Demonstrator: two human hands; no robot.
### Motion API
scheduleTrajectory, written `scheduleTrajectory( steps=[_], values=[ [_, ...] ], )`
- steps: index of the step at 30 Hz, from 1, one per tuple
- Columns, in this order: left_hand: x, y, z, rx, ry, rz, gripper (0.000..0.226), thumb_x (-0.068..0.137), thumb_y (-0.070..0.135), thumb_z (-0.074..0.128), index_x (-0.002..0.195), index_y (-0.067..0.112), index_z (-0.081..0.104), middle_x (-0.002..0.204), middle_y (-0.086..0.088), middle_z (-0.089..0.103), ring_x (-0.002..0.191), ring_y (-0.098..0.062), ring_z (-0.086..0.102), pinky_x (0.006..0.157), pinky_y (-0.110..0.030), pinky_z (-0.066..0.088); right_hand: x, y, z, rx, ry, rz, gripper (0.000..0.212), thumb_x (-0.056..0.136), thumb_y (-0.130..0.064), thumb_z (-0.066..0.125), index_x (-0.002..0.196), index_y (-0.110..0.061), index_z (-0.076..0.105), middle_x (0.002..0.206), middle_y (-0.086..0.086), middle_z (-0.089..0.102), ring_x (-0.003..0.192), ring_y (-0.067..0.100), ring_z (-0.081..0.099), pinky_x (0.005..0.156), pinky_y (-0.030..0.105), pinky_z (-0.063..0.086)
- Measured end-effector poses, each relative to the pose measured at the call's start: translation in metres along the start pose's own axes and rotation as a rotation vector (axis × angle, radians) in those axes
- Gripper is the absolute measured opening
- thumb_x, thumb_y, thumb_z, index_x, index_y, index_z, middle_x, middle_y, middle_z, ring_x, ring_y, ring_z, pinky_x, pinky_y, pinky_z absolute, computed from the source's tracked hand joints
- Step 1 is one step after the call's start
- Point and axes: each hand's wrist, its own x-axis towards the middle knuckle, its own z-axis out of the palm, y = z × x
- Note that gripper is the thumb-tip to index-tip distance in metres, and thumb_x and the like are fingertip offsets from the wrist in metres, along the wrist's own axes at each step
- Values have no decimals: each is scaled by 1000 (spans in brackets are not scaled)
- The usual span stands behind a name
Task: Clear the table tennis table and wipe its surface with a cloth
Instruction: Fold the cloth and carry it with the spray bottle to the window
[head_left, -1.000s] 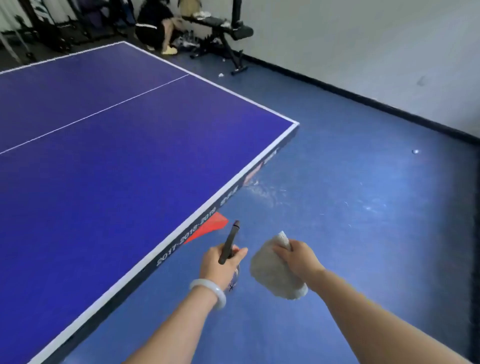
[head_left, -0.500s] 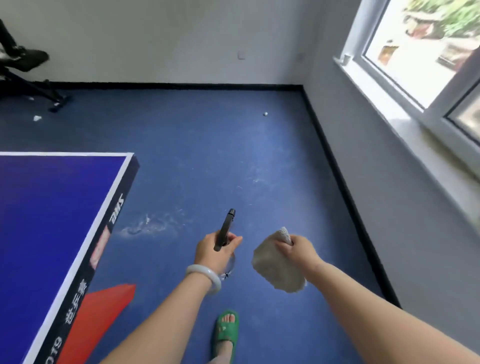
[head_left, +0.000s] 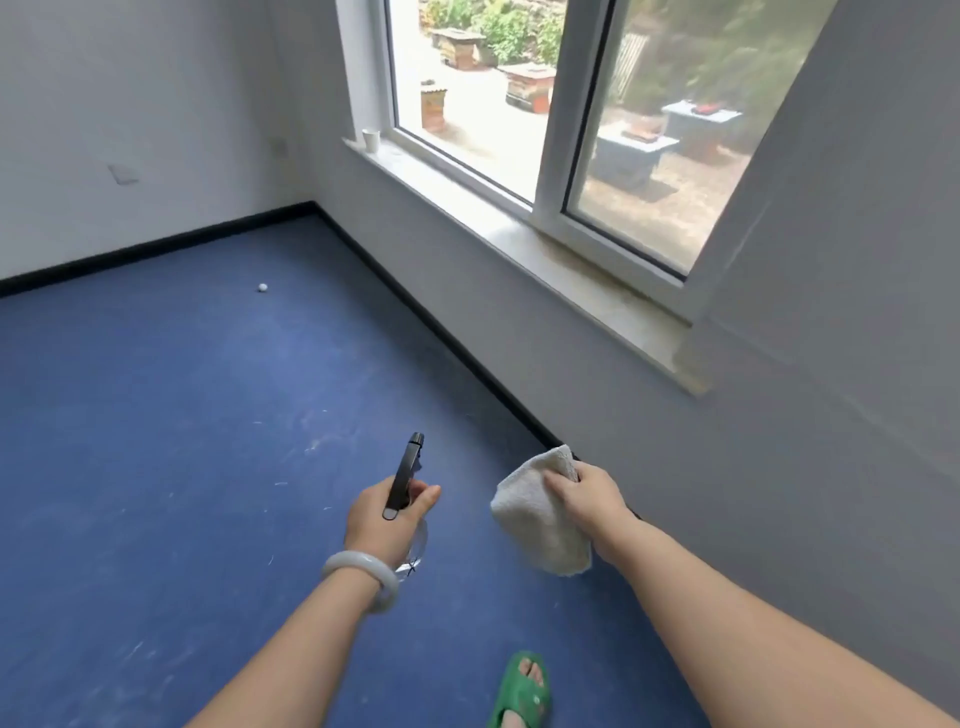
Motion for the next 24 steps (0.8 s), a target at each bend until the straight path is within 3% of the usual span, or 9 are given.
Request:
scheduleTrajectory(
  steps=[4,8,15,18,24],
  values=[
    [49,37,53,-11,-104,27,13,85,26,76,78,17,69,72,4,68,73,-16,63,69,-25,47,53,-1,-37,69,67,33,15,95,-23,57,90,-15,68,83,-2,67,77,16,59,65,27,45],
    [105,75,101,17,-185,42,14,87,26,74,83,14,69,74,0,69,66,-11,61,57,-14,46,119,-9,-78,187,110,79,15,97,-21,58,99,-11,69,92,3,68,80,17,61,66,28,47],
    [196,144,173,-1,-207,66,11,85,25,76,80,17,71,73,3,70,73,-11,64,66,-19,45,219,-31,-150,393,189,158,11,97,-14,55,96,-9,64,86,5,65,72,15,59,57,22,48],
    [232,165,197,-10,-238,59,11,84,24,77,80,15,71,68,7,68,68,-4,62,66,-17,45,256,-34,-165,460,227,208,11,97,-12,55,99,-7,63,87,7,64,74,18,59,61,27,48],
    [330,197,251,60,-377,76,13,82,25,79,75,18,70,65,-1,69,70,-20,64,75,-35,51,336,-33,-177,508,338,312,10,98,-19,55,89,-21,61,96,4,66,87,20,63,75,34,53]
  ],
)
